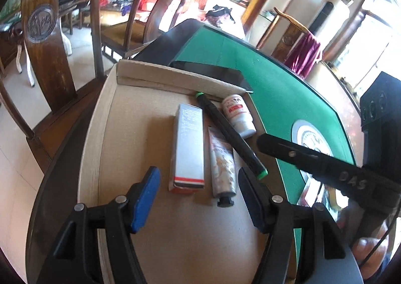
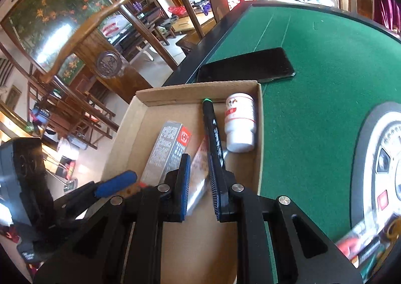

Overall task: Organize objects
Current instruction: 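Grasp the clear red-lid case with the left tool while the right tool grasps the white charger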

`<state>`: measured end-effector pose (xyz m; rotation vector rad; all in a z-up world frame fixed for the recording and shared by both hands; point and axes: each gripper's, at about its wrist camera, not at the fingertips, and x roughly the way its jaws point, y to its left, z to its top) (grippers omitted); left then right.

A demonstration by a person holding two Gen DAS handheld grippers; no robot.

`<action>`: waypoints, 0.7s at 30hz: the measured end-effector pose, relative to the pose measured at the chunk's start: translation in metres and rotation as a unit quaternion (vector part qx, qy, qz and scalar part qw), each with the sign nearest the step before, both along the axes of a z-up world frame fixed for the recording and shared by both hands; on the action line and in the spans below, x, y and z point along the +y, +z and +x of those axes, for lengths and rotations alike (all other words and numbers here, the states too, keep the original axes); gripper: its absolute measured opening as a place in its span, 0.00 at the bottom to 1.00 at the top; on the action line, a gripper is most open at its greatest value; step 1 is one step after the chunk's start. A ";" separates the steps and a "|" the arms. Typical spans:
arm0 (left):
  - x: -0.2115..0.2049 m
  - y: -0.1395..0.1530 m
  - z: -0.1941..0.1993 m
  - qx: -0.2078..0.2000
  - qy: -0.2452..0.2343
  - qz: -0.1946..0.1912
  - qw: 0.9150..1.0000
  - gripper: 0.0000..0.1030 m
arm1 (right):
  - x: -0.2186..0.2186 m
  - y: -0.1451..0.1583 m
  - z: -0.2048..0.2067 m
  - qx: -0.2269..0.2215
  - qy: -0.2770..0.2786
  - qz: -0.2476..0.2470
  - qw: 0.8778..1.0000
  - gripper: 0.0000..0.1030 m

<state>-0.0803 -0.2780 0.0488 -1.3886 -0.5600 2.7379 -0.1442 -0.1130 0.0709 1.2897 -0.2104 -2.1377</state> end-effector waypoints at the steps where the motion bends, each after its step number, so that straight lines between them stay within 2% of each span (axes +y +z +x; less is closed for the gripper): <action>1: 0.004 -0.001 0.002 -0.006 -0.011 -0.005 1.000 0.63 | 0.006 0.002 0.004 0.000 -0.002 -0.009 1.000 0.15; 3: 0.013 -0.005 0.005 -0.024 -0.024 -0.023 0.999 0.63 | 0.023 0.006 0.017 0.000 -0.003 -0.026 1.000 0.15; 7: 0.019 -0.005 0.020 -0.027 -0.027 -0.037 0.999 0.63 | 0.061 0.013 0.044 0.007 -0.008 -0.042 0.999 0.15; 11: 0.022 0.004 0.044 0.003 -0.022 -0.052 0.998 0.63 | 0.110 0.022 0.075 0.025 -0.018 -0.045 0.999 0.15; 14: 0.027 0.008 0.059 0.005 -0.046 -0.051 0.998 0.63 | 0.150 0.023 0.094 0.031 -0.031 -0.042 0.998 0.15; 16: 0.032 0.010 0.068 0.002 -0.051 -0.065 0.997 0.63 | 0.179 0.019 0.103 0.030 -0.045 -0.037 0.998 0.15; 18: 0.043 0.023 0.080 0.029 -0.046 -0.076 0.996 0.63 | 0.210 0.014 0.109 0.032 -0.066 -0.030 0.997 0.15; 21: 0.072 0.044 0.091 0.061 -0.074 -0.091 0.991 0.63 | 0.256 0.003 0.109 0.024 -0.103 -0.038 0.994 0.15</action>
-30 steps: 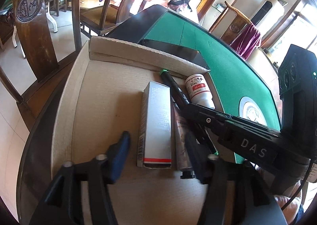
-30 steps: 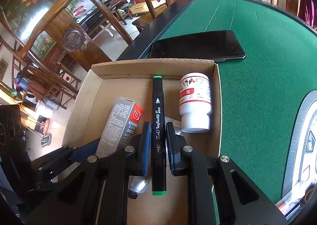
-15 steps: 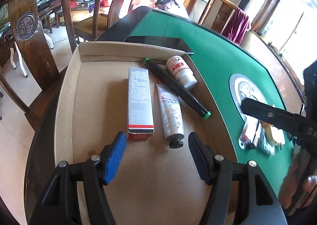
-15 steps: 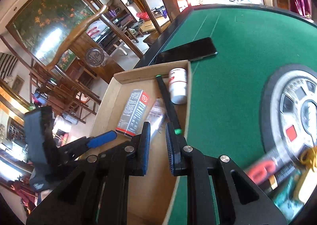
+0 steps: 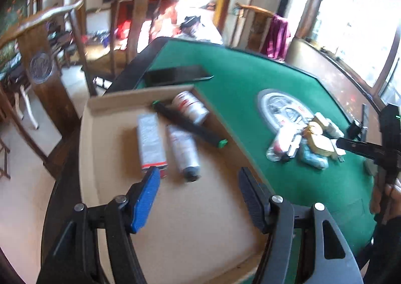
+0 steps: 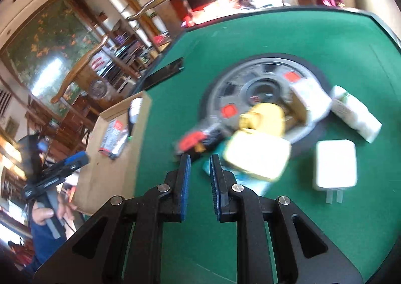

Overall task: Organize objects
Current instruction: 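Grasp the clear red-lid case with the left tool while the right tool grasps the white charger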

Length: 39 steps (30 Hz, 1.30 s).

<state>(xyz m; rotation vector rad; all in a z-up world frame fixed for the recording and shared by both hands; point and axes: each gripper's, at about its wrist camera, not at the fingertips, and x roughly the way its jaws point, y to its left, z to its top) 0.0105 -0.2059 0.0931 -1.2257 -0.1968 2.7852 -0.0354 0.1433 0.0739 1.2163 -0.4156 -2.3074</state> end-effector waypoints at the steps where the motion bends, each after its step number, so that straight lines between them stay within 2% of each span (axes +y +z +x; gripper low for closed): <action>1: 0.013 0.006 0.001 0.009 -0.016 0.002 1.000 0.63 | 0.013 -0.003 -0.003 -0.003 -0.011 -0.003 1.000 0.16; 3: 0.040 0.014 -0.002 0.020 -0.061 0.014 0.998 0.64 | 0.042 -0.010 -0.007 -0.009 -0.036 -0.010 0.999 0.20; 5: 0.071 0.014 -0.013 0.013 -0.095 0.007 0.995 0.65 | 0.060 -0.016 -0.010 -0.012 -0.053 -0.015 0.998 0.22; 8: 0.104 0.010 -0.036 0.004 -0.114 0.002 0.993 0.65 | 0.087 -0.022 -0.019 -0.020 -0.081 -0.017 0.996 0.22; 12: 0.135 -0.006 -0.087 -0.034 -0.102 -0.007 0.994 0.65 | 0.107 -0.021 -0.023 -0.004 -0.101 0.006 0.995 0.22; 13: 0.139 -0.015 -0.104 -0.055 -0.104 -0.009 0.993 0.65 | 0.112 -0.021 -0.024 -0.003 -0.106 0.014 0.994 0.22; 15: 0.142 -0.034 -0.126 -0.102 -0.109 -0.011 0.989 0.65 | 0.125 -0.025 -0.026 -0.013 -0.110 -0.006 0.994 0.22; 18: 0.146 -0.055 -0.141 -0.134 -0.109 -0.026 0.985 0.65 | 0.133 -0.022 -0.024 -0.018 -0.115 -0.025 0.993 0.22; 20: 0.151 -0.063 -0.145 -0.140 -0.107 -0.043 0.983 0.64 | 0.133 -0.016 -0.020 -0.009 -0.110 -0.032 0.993 0.22; 23: 0.153 -0.069 -0.151 -0.143 -0.107 -0.037 0.983 0.65 | 0.127 -0.010 -0.014 -0.004 -0.102 -0.043 0.994 0.22; 29: 0.158 -0.071 -0.161 -0.137 -0.084 -0.063 0.985 0.65 | 0.123 -0.020 -0.017 -0.020 -0.102 -0.045 0.994 0.22; 33: 0.160 -0.071 -0.161 -0.134 -0.085 -0.061 0.985 0.65 | 0.122 -0.022 -0.017 -0.022 -0.103 -0.044 0.993 0.22; 35: 0.168 -0.070 -0.156 -0.131 -0.103 -0.067 0.984 0.65 | 0.123 -0.022 -0.016 -0.022 -0.102 -0.045 0.993 0.22; 37: 0.179 -0.071 -0.153 -0.131 -0.123 -0.091 0.980 0.65 | 0.121 -0.023 -0.016 -0.024 -0.101 -0.044 0.994 0.22; 39: 0.188 -0.080 -0.155 -0.149 -0.131 -0.124 0.972 0.65 | 0.122 -0.023 -0.016 -0.025 -0.102 -0.043 0.994 0.22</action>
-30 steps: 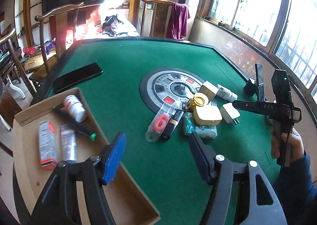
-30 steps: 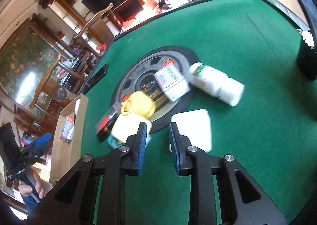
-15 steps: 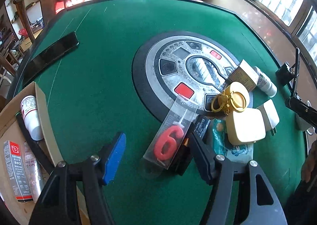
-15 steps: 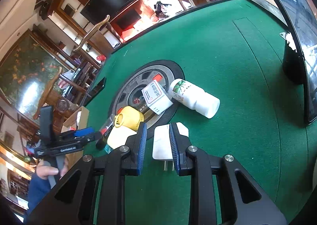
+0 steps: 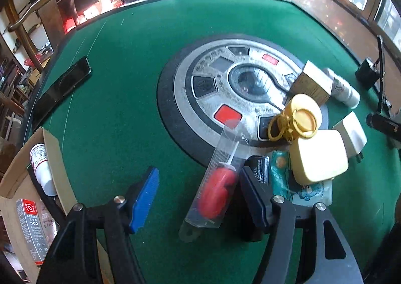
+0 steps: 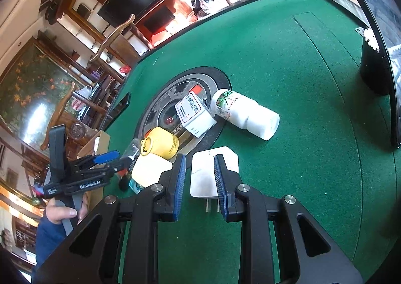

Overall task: Organize objects
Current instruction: 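Grasp the clear red-lid case with the left tool while the right tool grasps the white charger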

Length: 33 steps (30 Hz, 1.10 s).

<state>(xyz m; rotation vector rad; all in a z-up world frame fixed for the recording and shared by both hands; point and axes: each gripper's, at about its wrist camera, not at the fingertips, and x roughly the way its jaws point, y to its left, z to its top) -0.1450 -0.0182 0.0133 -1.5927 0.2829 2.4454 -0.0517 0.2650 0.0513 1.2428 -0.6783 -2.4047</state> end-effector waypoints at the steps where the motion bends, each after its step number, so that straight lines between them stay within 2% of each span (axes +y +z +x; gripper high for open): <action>1: 0.001 -0.001 -0.003 0.008 0.000 -0.007 1.000 0.66 | 0.001 0.001 0.001 0.000 0.000 0.000 1.000 0.22; 4: 0.004 -0.001 -0.003 0.010 0.000 -0.017 1.000 0.65 | 0.001 0.001 0.001 -0.001 -0.002 -0.001 1.000 0.22; 6: 0.004 -0.002 0.002 0.030 0.014 -0.024 0.999 0.43 | 0.002 0.003 0.001 0.000 -0.003 0.000 1.000 0.22; 7: 0.005 -0.002 0.004 0.029 0.014 -0.016 0.999 0.16 | 0.001 0.003 0.001 0.001 -0.003 0.001 1.000 0.22; 8: 0.006 -0.003 0.010 0.024 0.016 -0.009 1.000 0.11 | 0.000 0.003 0.001 0.000 -0.003 0.003 1.000 0.22; 10: 0.012 -0.002 0.024 0.036 0.018 -0.019 0.999 0.11 | -0.001 0.002 0.001 -0.004 -0.001 0.008 1.000 0.22; 12: 0.020 -0.001 0.038 0.043 0.015 -0.001 0.999 0.11 | -0.003 -0.001 -0.001 -0.011 0.001 0.017 1.000 0.22; 16: 0.019 0.001 0.056 0.057 0.037 0.035 0.997 0.11 | -0.011 -0.002 -0.001 -0.013 0.002 0.045 0.999 0.22; 18: 0.018 -0.002 0.059 0.070 0.049 0.036 0.996 0.11 | -0.015 0.000 -0.001 -0.007 -0.004 0.061 0.998 0.22; 19: 0.017 -0.002 0.061 0.076 0.051 0.037 0.995 0.11 | -0.015 0.000 -0.001 -0.003 -0.002 0.064 0.998 0.25; 20: 0.017 -0.002 0.062 0.076 0.051 0.042 0.995 0.11 | -0.019 0.000 -0.002 -0.002 0.002 0.077 0.997 0.33; 21: 0.015 -0.002 0.062 0.077 0.053 0.045 0.995 0.11 | -0.022 -0.001 -0.003 -0.003 0.003 0.089 0.996 0.57; 22: 0.015 -0.002 0.062 0.079 0.053 0.046 0.994 0.11 | -0.026 -0.002 -0.004 -0.004 0.006 0.103 0.995 0.68; 27: 0.011 -0.004 0.063 0.086 0.049 0.051 0.994 0.11 | -0.037 0.000 -0.007 0.011 0.002 0.163 0.987 0.68; 33: 0.013 -0.005 0.065 0.094 0.045 0.051 0.993 0.11 | -0.050 -0.012 -0.013 -0.001 0.024 0.188 0.982 0.68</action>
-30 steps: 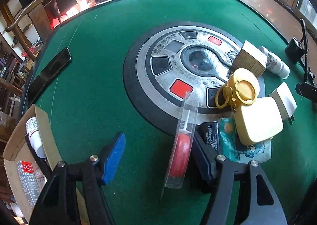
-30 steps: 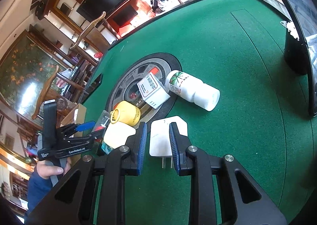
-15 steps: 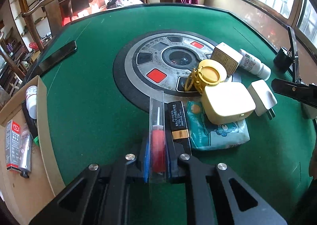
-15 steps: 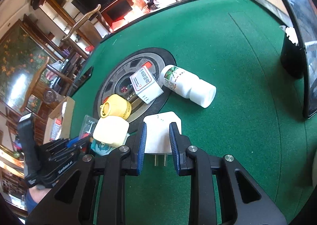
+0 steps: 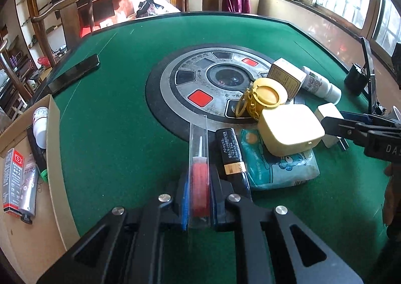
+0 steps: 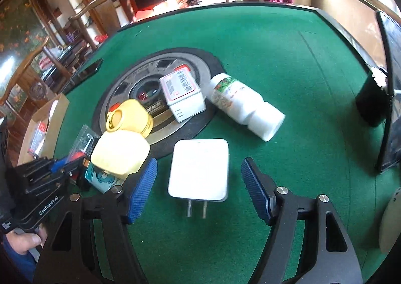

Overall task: Organize objects
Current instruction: 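Grasp the clear red-lid case with the left tool while the right tool grasps the white charger, then carry the case and charger into the cardboard tray and open both tools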

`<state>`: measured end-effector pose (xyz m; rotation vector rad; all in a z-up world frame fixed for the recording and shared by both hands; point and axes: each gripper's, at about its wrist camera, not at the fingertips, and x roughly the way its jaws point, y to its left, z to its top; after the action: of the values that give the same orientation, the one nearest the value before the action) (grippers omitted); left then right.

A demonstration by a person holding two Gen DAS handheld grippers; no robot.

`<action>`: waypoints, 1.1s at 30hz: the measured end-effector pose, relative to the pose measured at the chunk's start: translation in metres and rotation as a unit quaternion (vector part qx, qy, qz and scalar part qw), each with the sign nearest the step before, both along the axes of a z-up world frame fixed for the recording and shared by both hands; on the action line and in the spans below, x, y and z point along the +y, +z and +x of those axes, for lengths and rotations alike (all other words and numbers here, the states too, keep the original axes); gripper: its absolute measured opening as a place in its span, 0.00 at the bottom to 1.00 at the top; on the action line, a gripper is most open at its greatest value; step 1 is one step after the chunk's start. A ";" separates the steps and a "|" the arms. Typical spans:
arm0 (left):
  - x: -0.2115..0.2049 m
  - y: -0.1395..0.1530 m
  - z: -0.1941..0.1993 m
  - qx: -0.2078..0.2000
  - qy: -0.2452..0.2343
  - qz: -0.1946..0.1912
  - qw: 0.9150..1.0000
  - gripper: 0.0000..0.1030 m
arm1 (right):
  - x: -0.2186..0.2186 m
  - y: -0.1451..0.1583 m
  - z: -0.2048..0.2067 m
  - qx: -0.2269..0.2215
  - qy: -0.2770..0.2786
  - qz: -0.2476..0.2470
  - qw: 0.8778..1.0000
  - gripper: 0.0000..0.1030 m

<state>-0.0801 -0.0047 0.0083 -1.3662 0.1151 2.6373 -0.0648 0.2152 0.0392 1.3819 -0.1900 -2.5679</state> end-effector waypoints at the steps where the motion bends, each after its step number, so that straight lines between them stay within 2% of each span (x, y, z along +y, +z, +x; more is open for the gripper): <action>1: 0.001 0.000 0.001 0.004 -0.001 -0.002 1.000 0.11 | -0.003 -0.002 0.000 -0.001 -0.001 0.014 1.000 0.68; 2: 0.001 0.000 0.002 0.006 0.001 -0.002 1.000 0.11 | -0.006 -0.005 -0.001 0.000 -0.003 0.032 0.999 0.68; 3: 0.000 0.000 0.002 0.008 0.003 0.001 1.000 0.11 | -0.008 -0.008 -0.001 0.005 -0.001 0.044 0.999 0.64; 5: -0.001 0.001 0.004 0.007 0.001 0.009 1.000 0.11 | -0.007 -0.007 0.002 0.014 -0.001 0.060 0.998 0.44; 7: -0.004 0.004 0.005 0.006 -0.001 0.030 1.000 0.11 | 0.000 -0.004 0.004 0.017 -0.001 0.047 0.999 0.44; 10: -0.006 0.009 0.007 0.016 0.001 0.037 0.999 0.11 | 0.006 0.003 0.012 0.028 -0.001 0.020 0.999 0.44; 14: -0.012 0.017 0.010 0.032 0.005 0.052 0.998 0.11 | 0.008 0.024 0.024 0.070 -0.004 -0.006 0.998 0.44; 17: -0.013 0.022 0.014 0.046 0.006 0.061 0.997 0.11 | 0.005 0.035 0.030 0.093 -0.001 -0.005 0.996 0.44; 20: -0.010 0.030 0.020 0.076 0.005 0.055 0.996 0.11 | 0.001 0.040 0.034 0.104 0.010 -0.016 0.994 0.44; 25: -0.002 0.046 0.033 0.138 0.011 0.020 0.990 0.11 | -0.017 0.041 0.040 0.109 0.040 -0.025 0.993 0.44; 33: 0.000 0.048 0.036 0.156 0.019 -0.012 0.988 0.12 | -0.042 0.040 0.053 0.121 0.081 -0.022 0.989 0.44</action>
<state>-0.0441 -0.0046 0.0565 -0.9596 0.1620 2.8703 -0.0117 0.1729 0.0796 1.0123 -0.0906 -2.5500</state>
